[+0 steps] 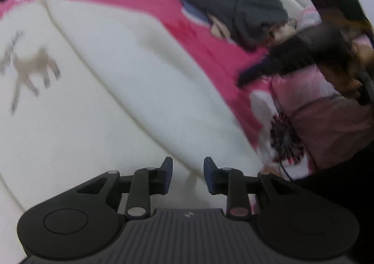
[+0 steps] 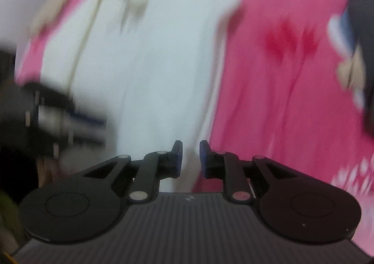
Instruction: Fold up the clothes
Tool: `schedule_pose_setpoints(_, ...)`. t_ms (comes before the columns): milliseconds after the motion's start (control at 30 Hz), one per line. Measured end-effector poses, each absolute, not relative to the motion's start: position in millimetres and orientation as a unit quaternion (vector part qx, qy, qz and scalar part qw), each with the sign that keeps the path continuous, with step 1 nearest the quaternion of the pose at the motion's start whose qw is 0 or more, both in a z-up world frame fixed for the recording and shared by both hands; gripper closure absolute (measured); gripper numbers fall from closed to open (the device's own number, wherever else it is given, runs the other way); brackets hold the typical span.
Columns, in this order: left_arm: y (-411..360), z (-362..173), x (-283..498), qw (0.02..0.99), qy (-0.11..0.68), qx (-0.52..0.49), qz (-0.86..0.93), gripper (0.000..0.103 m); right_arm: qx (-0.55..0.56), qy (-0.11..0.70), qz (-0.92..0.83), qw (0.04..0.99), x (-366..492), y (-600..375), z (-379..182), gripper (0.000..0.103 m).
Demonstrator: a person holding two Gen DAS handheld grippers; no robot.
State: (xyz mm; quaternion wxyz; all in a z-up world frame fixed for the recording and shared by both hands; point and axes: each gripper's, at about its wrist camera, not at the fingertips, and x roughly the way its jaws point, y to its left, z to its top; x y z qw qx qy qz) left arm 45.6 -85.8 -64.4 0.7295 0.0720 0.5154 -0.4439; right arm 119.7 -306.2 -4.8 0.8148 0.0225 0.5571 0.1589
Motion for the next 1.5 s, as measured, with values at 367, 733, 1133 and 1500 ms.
schedule_pose_setpoints(367,-104.9,-86.4,48.3,0.729,0.502,0.088,-0.457,0.073,0.028,0.544,0.154,0.824,170.8,-317.1,-69.5,0.09)
schedule_pose_setpoints(733,-104.9,-97.9,54.9,0.721,0.499,0.078,-0.475,0.072,0.078,0.498,0.162,0.848,193.4,-330.9,-39.1,0.089)
schedule_pose_setpoints(1133,-102.1,-95.8,50.7,0.721,0.5,0.07,-0.475,0.067,0.093,0.466,0.198,0.857,280.1,-294.2,-48.8,0.089)
schedule_pose_setpoints(1500,-99.1,-96.8,46.4,0.722,0.499,0.068,-0.475,0.067,0.143,0.443,0.18,0.867,376.1,-266.7,-83.0,0.091)
